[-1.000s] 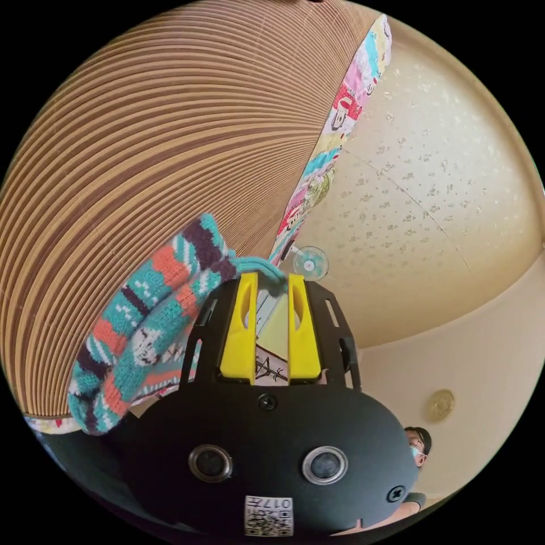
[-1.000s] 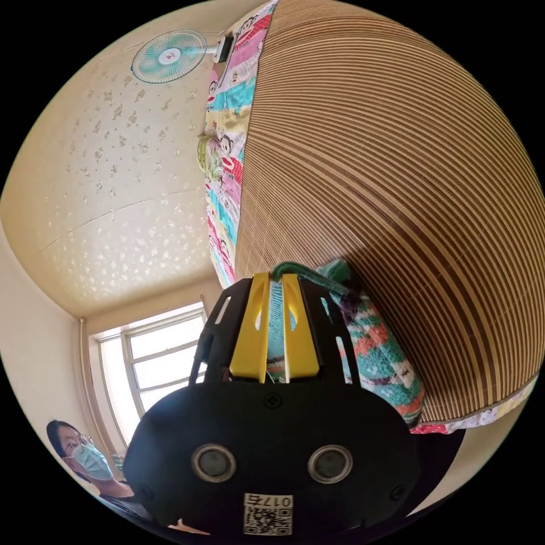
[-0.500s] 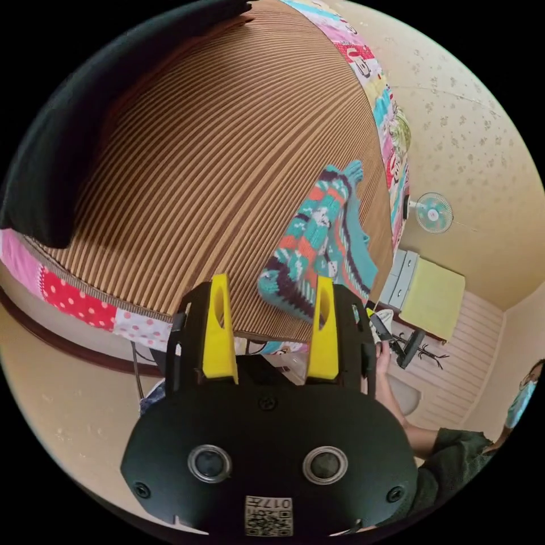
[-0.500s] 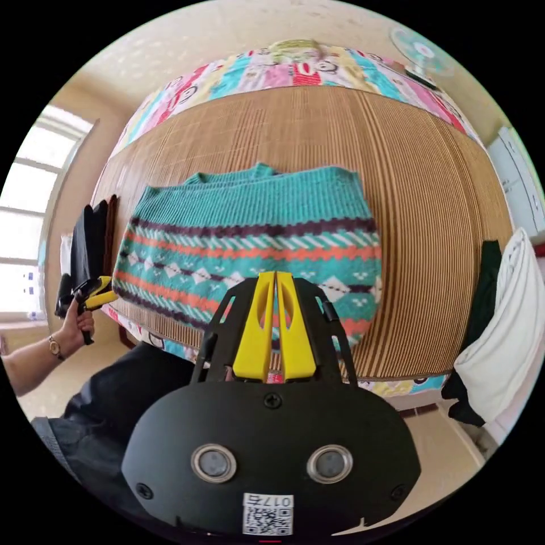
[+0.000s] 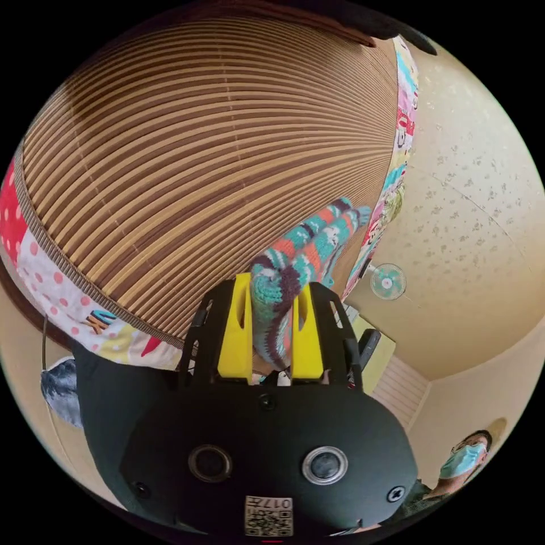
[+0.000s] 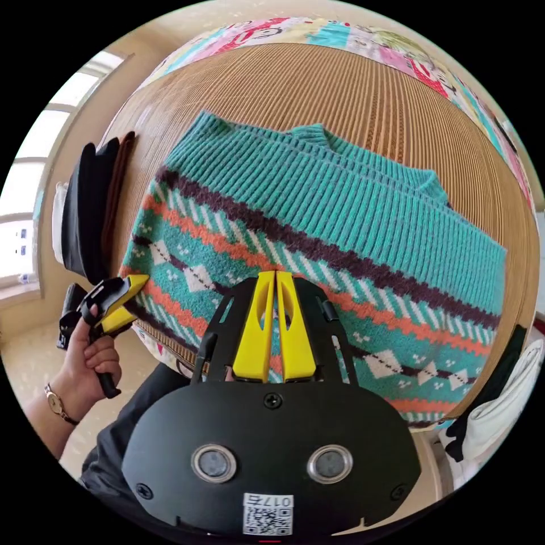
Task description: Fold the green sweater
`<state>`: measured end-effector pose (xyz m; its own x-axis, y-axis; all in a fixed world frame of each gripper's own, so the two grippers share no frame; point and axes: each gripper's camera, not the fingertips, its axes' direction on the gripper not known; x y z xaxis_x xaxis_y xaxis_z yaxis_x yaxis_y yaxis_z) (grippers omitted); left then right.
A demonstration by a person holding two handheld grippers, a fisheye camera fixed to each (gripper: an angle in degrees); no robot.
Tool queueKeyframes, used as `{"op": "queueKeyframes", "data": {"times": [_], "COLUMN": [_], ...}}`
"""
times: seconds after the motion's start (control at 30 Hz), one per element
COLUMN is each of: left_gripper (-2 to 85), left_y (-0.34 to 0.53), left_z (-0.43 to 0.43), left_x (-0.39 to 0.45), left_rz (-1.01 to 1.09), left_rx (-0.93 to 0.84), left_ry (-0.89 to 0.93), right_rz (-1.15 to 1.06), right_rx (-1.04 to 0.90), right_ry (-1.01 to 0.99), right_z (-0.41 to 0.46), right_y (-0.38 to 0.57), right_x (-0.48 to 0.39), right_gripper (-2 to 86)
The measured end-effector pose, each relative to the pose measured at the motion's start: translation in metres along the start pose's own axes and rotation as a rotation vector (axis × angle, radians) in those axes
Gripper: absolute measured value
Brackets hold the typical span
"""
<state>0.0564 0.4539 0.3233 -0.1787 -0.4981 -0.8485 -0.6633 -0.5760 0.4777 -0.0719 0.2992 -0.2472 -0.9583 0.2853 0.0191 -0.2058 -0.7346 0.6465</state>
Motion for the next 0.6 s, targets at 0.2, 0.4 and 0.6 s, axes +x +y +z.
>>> {"op": "queueKeyframes", "data": {"times": [0.2,0.4,0.6], "left_gripper": [8.0,7.8,7.9], "left_y": [0.035,0.132,0.272], "left_z": [0.010,0.080,0.228], "left_x": [0.076,0.185,0.215], "left_rz": [0.505,1.039,1.428], "left_rx": [-0.102,-0.253,-0.413], "left_ry": [-0.091,-0.280,-0.377], "right_rz": [-0.109,-0.067,0.308], "right_rx": [-0.014,0.126,0.155], "right_ry": [-0.058,-0.119,-0.365], "right_z": [-0.009,-0.096,-0.129], "right_y": [0.004,0.053,0.149], "right_x": [-0.002,0.068,0.224], "right_gripper": [0.5,0.5,0.8]}}
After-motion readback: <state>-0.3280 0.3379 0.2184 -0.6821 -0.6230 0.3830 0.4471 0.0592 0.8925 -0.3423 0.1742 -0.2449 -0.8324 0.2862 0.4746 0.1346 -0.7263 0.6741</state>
